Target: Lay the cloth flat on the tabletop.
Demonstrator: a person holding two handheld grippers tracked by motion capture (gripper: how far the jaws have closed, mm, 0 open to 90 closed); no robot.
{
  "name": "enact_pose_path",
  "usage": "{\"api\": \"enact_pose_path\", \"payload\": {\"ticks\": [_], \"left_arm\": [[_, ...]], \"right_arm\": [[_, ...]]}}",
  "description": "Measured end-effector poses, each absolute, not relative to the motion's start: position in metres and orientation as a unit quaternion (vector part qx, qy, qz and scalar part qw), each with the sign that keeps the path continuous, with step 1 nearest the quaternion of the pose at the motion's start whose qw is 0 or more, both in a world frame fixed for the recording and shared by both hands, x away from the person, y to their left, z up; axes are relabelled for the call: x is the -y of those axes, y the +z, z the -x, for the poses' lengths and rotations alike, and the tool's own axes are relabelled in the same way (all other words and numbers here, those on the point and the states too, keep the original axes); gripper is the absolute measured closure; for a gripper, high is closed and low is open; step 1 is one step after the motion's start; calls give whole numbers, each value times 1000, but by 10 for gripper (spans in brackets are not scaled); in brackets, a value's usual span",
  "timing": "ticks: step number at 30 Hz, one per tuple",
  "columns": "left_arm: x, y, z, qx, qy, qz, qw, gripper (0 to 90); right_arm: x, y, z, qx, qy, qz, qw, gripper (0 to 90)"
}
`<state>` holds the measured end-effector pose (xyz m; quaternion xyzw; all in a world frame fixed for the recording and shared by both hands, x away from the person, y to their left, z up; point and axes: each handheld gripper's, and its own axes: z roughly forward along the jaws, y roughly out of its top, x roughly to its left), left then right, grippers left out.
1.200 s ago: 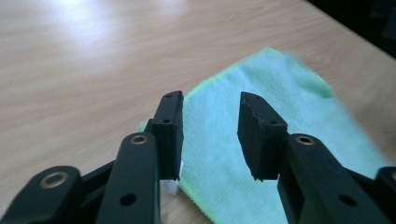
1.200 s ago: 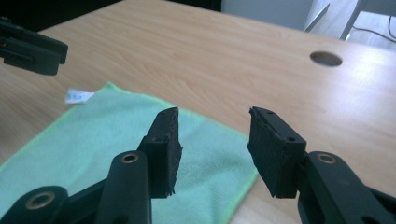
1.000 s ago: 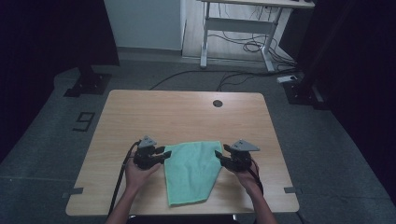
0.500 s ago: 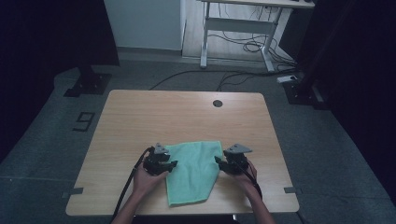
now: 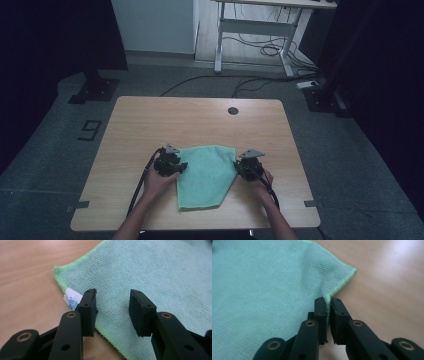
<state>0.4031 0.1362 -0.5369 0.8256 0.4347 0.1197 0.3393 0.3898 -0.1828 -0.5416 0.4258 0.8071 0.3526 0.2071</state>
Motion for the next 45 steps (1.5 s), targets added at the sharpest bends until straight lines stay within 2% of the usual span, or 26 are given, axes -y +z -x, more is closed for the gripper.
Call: {"api": "enact_pose_path", "payload": {"ticks": [4,5,6,8,11,17,23,27,30,39,45], "left_arm": [[-136,-537,-418,-443,123,-822,336,563],[-138,-534,-419,-450,122,-817,341,548],[-138,-534,-419,-450,122,-817,341,547],[-140,-525,-410,-441,129,-812,360,547],[-140,-509,-385,-422,135,-812,380,544],[-125,-509,-353,-402,132,-821,384,534],[-107,-524,-348,-403,102,-829,375,517],[-98,-529,-344,-396,101,-838,361,512],[-92,-535,-346,-396,104,-848,338,523],[-96,-535,-365,-374,114,-862,323,548],[-99,-534,-375,-386,117,-856,323,516]], "right_arm": [[182,-536,-408,-800,365,-427,209,826],[182,-534,-412,-795,372,-432,208,752],[182,-534,-412,-795,372,-432,208,752],[185,-530,-406,-789,384,-432,209,615],[199,-524,-385,-770,413,-437,215,560],[212,-526,-356,-766,419,-436,216,535],[214,-534,-341,-766,426,-433,208,530],[211,-538,-338,-771,430,-426,197,530],[202,-539,-336,-779,429,-414,193,519],[196,-539,-325,-773,445,-408,193,515],[199,-538,-320,-772,445,-407,201,512]]}}
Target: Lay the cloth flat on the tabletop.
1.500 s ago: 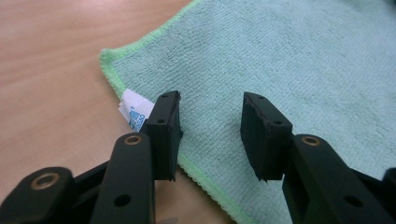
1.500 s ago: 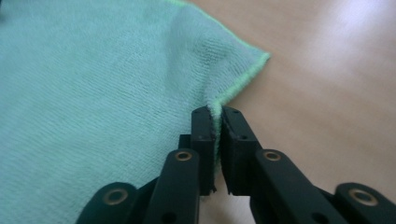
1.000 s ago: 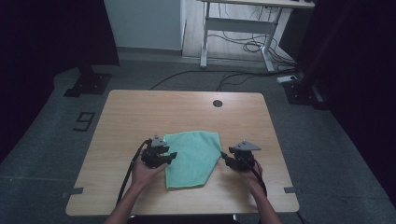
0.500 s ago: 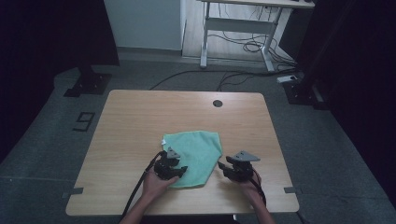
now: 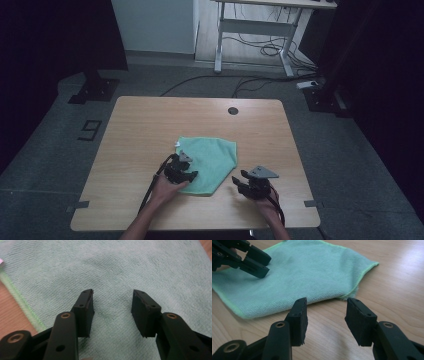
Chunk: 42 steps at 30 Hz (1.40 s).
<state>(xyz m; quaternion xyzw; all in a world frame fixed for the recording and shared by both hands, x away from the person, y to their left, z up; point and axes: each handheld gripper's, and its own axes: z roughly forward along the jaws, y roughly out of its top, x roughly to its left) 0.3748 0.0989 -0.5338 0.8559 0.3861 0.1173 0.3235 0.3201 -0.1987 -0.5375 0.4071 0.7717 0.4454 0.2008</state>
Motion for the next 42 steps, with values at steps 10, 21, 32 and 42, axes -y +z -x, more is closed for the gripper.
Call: {"api": "enact_pose_path", "payload": {"ticks": [10,21,32,42], "left_arm": [[-74,-514,-352,-370,85,-846,374,438],[-33,-525,-343,-343,68,-858,377,355],[-28,-536,-341,-342,81,-869,348,513],[-38,-536,-344,-344,46,-860,375,805]], "right_arm": [[219,-535,-322,-752,449,-433,211,512],[229,-538,-324,-745,444,-452,207,513],[236,-535,-324,-737,450,-459,209,521],[238,-533,-324,-732,454,-461,211,527]]}}
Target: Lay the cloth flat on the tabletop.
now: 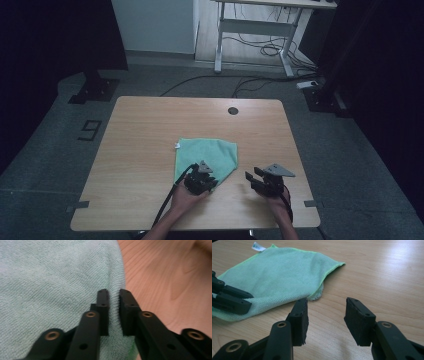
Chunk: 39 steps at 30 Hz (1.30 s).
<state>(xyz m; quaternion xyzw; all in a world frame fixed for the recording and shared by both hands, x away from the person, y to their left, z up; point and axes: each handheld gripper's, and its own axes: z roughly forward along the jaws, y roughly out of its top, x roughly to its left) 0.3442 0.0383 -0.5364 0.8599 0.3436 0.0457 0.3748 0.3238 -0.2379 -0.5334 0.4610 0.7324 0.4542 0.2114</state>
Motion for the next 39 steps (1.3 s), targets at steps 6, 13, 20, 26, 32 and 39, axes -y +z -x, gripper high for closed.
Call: {"api": "enact_pose_path", "payload": {"ticks": [6,13,20,26,32,39], "left_arm": [[-52,-524,-349,-343,25,-852,395,848],[-56,-514,-350,-341,22,-844,413,863],[-93,-501,-370,-387,31,-813,435,858],[-121,-516,-388,-423,20,-800,425,851],[-127,-533,-395,-441,12,-796,413,846],[-125,-540,-399,-445,7,-797,408,843]], "right_arm": [[241,-531,-323,-728,460,-461,215,534],[241,-531,-322,-728,459,-461,216,537],[242,-531,-322,-727,460,-461,217,537],[238,-533,-323,-735,454,-454,218,537],[222,-535,-325,-753,452,-431,208,534],[190,-537,-332,-772,457,-398,189,540]]}}
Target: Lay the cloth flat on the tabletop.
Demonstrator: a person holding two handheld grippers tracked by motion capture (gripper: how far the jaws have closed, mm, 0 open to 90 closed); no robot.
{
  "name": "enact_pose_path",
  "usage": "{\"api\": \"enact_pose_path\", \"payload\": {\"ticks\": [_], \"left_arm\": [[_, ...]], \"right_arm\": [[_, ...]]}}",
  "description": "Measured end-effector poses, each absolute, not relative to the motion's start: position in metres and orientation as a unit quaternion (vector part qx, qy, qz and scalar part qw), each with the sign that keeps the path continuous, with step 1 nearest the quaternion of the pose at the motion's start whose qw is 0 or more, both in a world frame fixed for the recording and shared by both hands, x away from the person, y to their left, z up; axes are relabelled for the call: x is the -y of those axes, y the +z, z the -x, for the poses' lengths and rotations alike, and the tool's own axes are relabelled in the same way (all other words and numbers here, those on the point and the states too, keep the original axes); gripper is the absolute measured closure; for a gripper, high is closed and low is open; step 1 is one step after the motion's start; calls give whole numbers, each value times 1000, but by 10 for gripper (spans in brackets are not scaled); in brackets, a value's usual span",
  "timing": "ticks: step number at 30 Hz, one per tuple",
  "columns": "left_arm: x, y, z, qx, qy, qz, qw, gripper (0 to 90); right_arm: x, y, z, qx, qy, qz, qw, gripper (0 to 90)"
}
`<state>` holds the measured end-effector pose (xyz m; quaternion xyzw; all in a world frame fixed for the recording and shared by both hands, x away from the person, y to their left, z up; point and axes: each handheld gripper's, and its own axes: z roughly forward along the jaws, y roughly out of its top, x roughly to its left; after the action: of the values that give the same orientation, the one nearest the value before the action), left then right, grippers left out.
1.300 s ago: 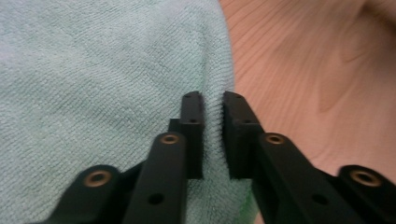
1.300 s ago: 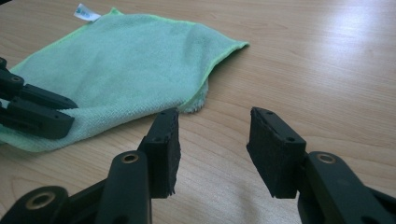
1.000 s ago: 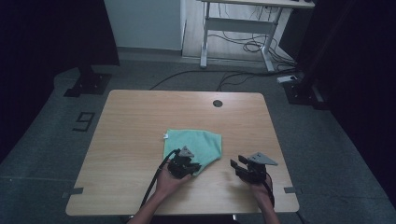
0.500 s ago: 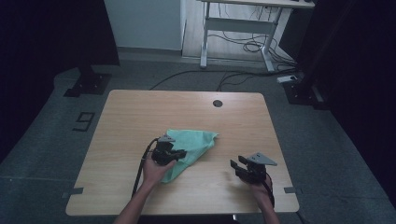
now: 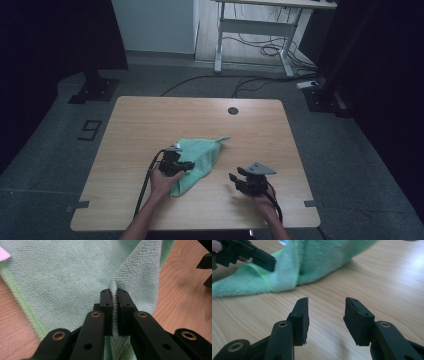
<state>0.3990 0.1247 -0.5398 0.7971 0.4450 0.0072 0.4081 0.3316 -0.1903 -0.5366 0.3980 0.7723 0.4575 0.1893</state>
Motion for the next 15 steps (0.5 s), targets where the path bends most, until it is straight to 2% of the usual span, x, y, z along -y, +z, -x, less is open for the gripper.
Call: {"api": "enact_pose_path", "payload": {"ticks": [9,15], "left_arm": [[-123,-541,-399,-445,8,-798,408,842],[-121,-540,-397,-442,10,-798,410,842]], "right_arm": [[143,-538,-355,-787,464,-373,160,544],[130,-544,-366,-788,461,-379,153,559]]}}
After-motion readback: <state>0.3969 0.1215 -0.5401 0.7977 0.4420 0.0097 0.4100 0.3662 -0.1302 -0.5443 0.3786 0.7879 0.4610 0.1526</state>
